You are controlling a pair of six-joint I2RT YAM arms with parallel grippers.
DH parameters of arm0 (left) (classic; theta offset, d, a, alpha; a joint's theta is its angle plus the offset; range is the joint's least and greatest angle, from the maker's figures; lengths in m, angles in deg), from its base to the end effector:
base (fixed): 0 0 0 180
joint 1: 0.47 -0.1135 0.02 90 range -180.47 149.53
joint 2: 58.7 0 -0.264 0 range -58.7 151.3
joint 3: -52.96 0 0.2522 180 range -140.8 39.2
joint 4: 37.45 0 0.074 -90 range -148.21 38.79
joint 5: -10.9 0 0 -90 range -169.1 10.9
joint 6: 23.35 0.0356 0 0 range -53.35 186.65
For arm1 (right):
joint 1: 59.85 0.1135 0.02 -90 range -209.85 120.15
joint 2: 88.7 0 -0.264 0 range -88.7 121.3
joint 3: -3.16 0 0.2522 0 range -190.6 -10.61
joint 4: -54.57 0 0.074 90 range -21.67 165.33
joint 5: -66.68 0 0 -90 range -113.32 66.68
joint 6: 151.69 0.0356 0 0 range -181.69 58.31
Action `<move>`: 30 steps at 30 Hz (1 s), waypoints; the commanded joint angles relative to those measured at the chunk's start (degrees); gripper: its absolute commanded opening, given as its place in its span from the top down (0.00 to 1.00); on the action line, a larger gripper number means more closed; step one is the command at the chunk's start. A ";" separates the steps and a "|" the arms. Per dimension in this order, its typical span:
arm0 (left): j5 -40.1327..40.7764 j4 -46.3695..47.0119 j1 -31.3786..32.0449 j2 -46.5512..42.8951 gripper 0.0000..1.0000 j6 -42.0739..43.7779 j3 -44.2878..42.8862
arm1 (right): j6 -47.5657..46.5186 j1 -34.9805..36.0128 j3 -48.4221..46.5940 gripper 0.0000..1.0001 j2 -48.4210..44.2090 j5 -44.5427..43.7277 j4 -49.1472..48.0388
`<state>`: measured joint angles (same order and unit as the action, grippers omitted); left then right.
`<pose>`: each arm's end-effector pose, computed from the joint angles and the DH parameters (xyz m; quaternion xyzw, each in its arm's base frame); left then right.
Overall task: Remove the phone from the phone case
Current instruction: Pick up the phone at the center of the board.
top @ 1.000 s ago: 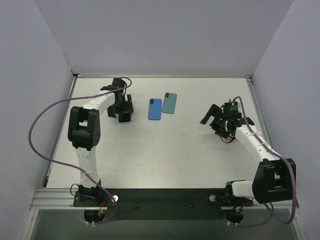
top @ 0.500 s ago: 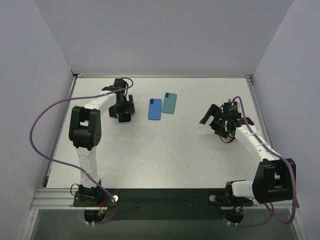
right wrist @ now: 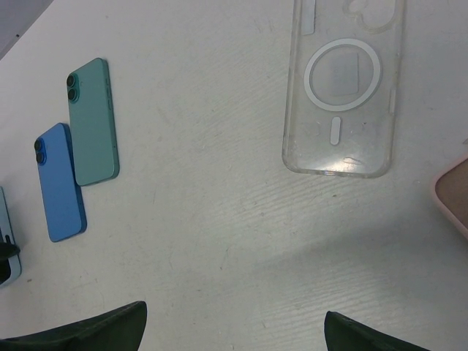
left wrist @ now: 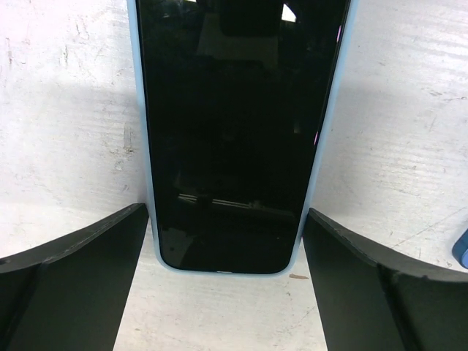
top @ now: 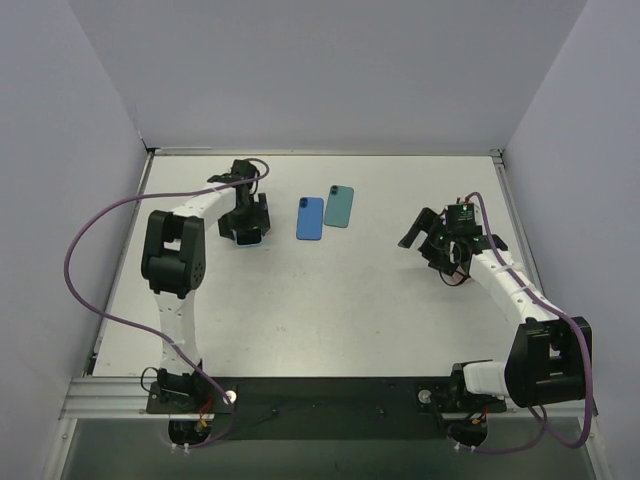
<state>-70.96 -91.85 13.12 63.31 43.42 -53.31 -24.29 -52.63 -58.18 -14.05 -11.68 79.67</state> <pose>0.4287 -0.0984 0.1662 -0.0948 0.9780 0.0120 0.1853 0.2777 0.0424 0.2424 0.1906 0.8763 0.2488 0.3658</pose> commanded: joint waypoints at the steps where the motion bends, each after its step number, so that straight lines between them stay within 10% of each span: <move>1: 1.35 -0.84 0.04 1.56 0.03 -0.07 -2.76 | 0.12 0.33 0.20 0.00 -0.38 0.49 -0.08; 5: 0.03 -1.28 0.39 2.70 0.03 -0.07 -3.73 | 0.38 0.33 0.11 0.00 -0.38 1.37 -0.08; 12: -6.90 1.00 0.74 -3.09 0.37 -2.70 0.39 | 1.70 1.73 -1.73 0.00 0.93 8.57 -0.69; 30: -27.90 19.45 17.79 -28.84 0.43 -19.13 35.00 | 17.25 18.52 -6.04 0.05 16.56 17.10 -16.69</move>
<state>-92.84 -80.11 29.77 39.73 29.74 -22.52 -11.78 -36.39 -61.35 -1.42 3.71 67.62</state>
